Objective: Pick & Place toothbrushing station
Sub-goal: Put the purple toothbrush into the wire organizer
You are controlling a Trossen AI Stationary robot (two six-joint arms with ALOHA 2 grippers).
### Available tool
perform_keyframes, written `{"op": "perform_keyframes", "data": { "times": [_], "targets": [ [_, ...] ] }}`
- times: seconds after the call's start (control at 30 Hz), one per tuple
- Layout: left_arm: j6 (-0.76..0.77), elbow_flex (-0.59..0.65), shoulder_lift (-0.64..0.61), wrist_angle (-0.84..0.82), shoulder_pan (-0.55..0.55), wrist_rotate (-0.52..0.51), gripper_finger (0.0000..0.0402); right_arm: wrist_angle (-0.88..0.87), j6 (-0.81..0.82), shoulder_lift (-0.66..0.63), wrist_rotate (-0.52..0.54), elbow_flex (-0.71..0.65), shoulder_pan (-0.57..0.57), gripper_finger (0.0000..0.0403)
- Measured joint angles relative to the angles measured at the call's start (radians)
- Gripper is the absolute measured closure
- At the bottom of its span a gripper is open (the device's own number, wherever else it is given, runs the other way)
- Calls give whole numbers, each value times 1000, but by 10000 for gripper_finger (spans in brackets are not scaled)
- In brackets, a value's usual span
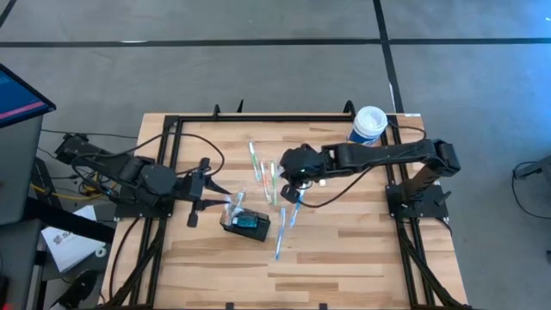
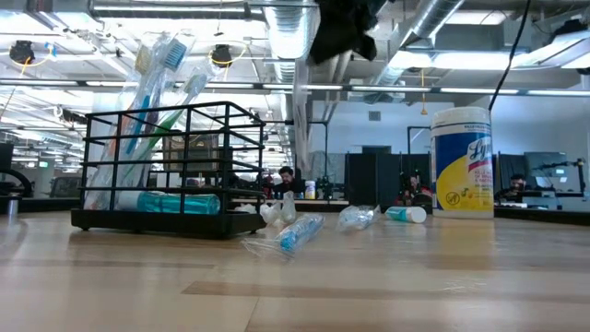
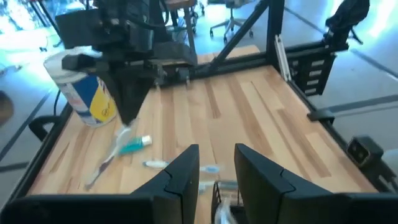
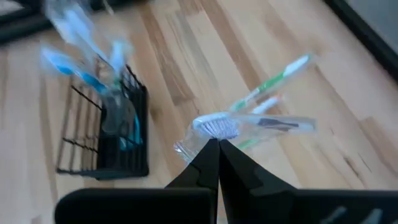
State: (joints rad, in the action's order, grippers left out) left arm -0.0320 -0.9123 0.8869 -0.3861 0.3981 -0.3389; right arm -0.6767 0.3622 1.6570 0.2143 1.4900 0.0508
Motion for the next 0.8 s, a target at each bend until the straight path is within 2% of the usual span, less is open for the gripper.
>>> {"op": "perform_keyframes", "data": {
  "times": [0.3,0.6,0.8],
  "targets": [
    [-120,0,63,83,0,-11,306,67,-37,-37,-8,-1,15,403],
    [-214,0,150,162,-13,-214,306,143,-76,-63,-57,-2,29,403],
    [-226,0,210,210,-66,-240,306,170,-86,-82,-59,-1,43,403]
  ]
}}
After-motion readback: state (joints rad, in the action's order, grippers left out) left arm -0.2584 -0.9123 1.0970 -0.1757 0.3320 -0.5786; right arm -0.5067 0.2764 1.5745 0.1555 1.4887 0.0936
